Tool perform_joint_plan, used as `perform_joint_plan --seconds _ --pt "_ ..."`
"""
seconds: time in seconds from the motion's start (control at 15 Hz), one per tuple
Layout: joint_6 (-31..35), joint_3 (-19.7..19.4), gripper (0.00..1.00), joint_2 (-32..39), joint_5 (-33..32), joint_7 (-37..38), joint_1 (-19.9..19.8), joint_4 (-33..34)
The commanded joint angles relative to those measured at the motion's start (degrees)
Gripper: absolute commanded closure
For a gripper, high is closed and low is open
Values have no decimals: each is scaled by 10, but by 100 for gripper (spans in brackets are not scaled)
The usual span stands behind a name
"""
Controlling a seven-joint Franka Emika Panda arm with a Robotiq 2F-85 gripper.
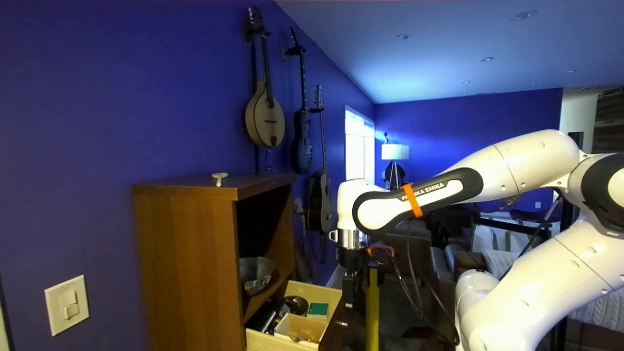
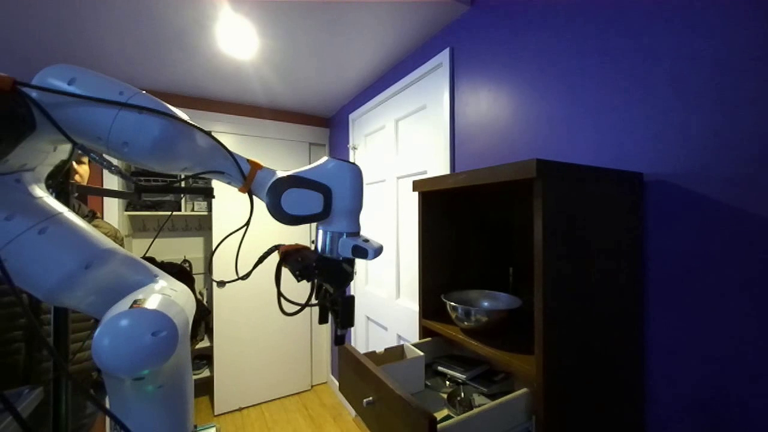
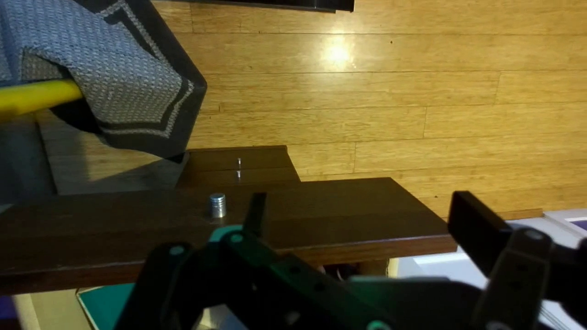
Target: Push the open drawer until its fully closed
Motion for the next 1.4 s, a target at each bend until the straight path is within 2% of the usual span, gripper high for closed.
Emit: perform_joint_plan --seconds 0.0,0.47,0.73,0.93,1.33 --pt "-17 19 0 39 -23 12 -18 1" --pt "134 17 0 125 -8 48 -31 1" --pt "109 8 0 165 -19 26 -41 0" --pt "137 10 0 184 -13 28 -44 0" --pt "317 18 0 203 44 34 -8 0"
